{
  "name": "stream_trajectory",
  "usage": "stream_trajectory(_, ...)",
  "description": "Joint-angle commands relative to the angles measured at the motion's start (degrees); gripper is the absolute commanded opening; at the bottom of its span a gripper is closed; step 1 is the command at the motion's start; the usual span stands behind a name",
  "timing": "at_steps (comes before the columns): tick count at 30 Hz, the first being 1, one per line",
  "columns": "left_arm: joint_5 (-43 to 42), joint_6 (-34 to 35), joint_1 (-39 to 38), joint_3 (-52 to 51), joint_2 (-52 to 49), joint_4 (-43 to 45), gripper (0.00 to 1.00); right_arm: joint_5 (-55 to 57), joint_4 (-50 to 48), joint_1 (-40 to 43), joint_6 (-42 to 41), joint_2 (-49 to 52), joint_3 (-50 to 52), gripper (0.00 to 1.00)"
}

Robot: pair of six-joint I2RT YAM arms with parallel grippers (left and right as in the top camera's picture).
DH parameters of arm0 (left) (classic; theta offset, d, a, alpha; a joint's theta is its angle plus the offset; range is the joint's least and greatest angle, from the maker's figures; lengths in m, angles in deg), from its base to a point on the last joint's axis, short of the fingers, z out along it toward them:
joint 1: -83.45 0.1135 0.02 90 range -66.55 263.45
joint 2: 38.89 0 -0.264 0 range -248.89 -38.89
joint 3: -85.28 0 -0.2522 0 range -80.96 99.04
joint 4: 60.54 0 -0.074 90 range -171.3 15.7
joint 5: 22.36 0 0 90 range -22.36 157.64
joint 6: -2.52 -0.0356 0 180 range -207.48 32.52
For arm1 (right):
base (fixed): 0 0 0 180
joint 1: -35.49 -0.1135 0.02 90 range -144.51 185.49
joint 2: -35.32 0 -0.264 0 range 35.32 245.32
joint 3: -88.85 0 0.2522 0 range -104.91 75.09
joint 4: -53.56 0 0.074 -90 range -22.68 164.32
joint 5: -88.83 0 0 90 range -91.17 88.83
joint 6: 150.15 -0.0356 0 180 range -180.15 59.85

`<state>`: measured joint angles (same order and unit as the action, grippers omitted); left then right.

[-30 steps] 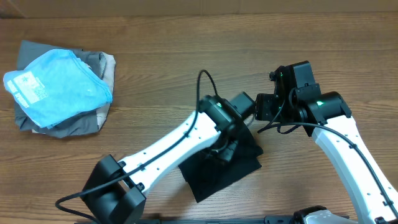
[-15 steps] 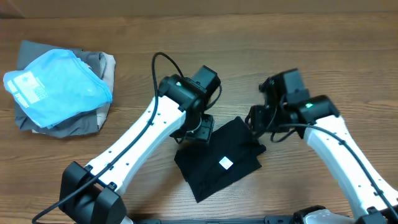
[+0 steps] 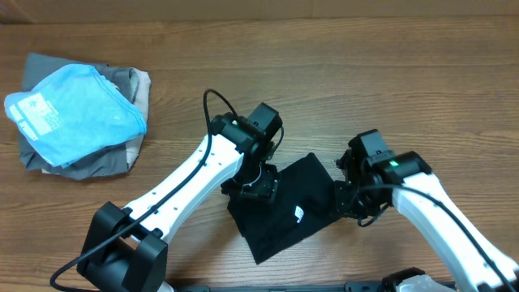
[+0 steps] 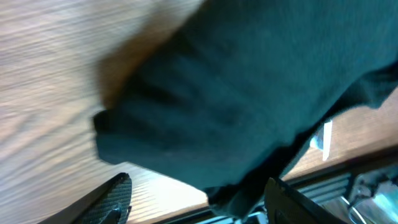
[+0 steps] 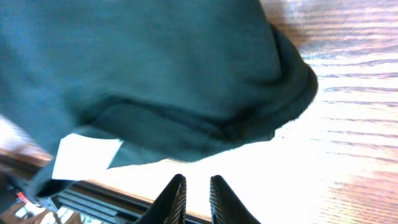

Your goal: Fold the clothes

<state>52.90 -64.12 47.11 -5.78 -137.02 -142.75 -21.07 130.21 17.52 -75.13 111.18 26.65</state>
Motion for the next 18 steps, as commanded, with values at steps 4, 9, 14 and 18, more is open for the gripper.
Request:
stream_trajectory(4,-12.39,-1.53,-0.22,-2.78,0.9,1.51,0.78,2.34,-0.52,0.15,-0.92,-5.16,-1.81,0.29)
stream_trajectory(9,-13.64,0.87,-0.87,-7.45,0.9,1.55,0.8,4.87,-2.36,0.15,-4.61,-5.03,-1.81,0.33)
stream_trajectory(14,-21.27,1.55,-0.87,-14.64,0.9,3.58,0.68,5.31,-2.75,1.51,-6.1,-5.03,-1.81,0.34)
stream_trajectory(18,-20.55,3.8,-0.87,-18.53,0.9,7.1,0.69,5.31,-2.8,3.5,-6.08,-5.03,-1.81,0.33)
